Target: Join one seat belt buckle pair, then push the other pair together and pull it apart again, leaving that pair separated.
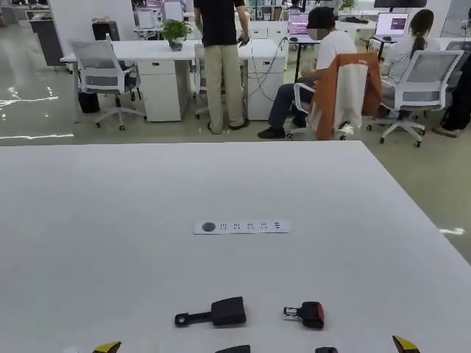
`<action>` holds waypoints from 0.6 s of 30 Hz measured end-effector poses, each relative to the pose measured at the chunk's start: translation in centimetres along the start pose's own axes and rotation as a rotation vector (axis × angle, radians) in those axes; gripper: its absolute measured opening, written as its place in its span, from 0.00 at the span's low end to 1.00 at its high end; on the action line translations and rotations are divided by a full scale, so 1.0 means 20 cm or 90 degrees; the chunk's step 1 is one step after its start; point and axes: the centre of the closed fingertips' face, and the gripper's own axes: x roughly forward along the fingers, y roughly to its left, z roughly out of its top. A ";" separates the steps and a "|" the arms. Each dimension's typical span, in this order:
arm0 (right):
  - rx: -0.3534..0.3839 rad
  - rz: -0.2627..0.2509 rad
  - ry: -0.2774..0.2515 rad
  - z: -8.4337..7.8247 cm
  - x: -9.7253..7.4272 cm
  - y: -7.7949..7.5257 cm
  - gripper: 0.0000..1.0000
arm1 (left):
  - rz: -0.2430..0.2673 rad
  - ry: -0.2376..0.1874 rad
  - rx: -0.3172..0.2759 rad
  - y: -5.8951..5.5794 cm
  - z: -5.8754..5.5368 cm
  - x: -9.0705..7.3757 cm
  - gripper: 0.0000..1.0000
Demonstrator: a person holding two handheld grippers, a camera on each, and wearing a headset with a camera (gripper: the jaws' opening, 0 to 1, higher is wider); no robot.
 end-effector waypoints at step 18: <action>0.001 0.001 0.000 -0.01 0.01 0.00 0.99 | 0.000 0.000 -0.002 -0.01 0.00 0.00 0.99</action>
